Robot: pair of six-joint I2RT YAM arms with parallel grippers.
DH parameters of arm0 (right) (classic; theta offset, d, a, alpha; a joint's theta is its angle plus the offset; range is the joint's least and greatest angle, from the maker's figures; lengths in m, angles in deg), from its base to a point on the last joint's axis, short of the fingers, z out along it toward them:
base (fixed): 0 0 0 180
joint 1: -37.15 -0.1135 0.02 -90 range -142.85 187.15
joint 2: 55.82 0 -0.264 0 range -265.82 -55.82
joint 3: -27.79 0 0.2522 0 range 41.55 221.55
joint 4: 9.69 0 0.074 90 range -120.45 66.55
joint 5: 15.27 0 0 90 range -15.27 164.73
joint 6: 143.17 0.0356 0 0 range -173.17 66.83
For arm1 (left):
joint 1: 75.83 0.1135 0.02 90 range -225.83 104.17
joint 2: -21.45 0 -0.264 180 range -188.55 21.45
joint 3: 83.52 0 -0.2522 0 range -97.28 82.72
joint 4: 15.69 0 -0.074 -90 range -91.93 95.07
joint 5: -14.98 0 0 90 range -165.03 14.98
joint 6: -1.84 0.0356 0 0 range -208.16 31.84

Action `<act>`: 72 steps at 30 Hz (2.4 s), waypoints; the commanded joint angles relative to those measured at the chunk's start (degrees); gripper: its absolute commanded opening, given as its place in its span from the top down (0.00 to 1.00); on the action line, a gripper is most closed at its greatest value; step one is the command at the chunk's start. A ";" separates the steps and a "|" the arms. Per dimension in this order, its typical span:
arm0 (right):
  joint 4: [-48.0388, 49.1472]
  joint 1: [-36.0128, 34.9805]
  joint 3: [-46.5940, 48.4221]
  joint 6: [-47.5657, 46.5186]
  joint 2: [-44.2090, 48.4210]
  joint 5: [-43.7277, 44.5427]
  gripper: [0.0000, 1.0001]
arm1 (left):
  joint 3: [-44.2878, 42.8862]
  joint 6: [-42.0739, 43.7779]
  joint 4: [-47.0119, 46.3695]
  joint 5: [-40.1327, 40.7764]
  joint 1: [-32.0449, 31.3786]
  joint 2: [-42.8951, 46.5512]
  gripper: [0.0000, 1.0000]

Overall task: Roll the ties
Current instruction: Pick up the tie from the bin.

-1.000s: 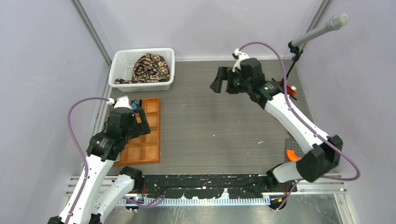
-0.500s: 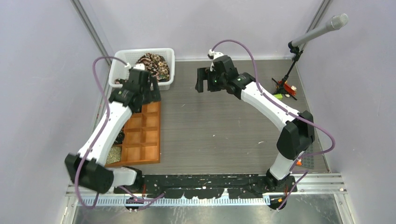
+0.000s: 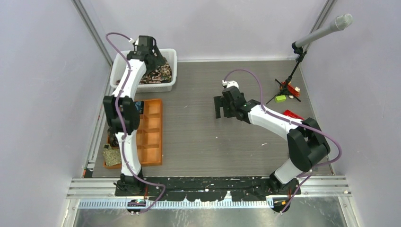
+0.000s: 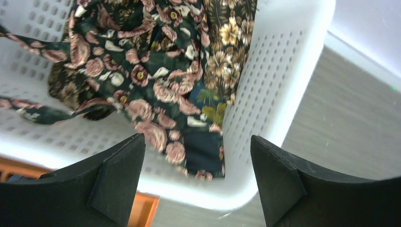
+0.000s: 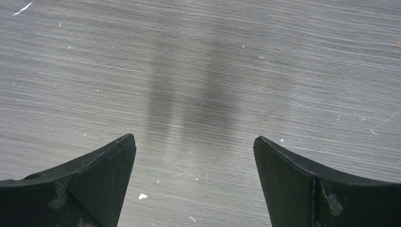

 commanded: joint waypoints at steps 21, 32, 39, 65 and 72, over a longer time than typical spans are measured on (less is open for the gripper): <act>10.76 2.81 -3.50 0.64 4.75 -1.40 0.04 | -5.61 -18.92 -22.67 -2.53 9.41 -15.22 0.16; 10.01 4.59 -2.50 1.32 3.35 -4.40 0.05 | -13.91 -20.53 -23.51 -3.24 9.77 -22.91 0.18; 9.42 5.08 -1.87 1.69 2.70 -5.06 0.10 | -16.43 -23.42 -25.68 -6.08 10.08 -25.96 0.47; 7.89 5.10 -0.43 1.65 1.53 -4.80 0.18 | -15.49 -18.79 -24.32 -5.57 10.03 -4.34 1.00; 8.06 5.12 -0.85 1.71 2.19 -4.49 0.18 | -15.72 -17.61 -23.37 -6.76 10.08 1.17 1.00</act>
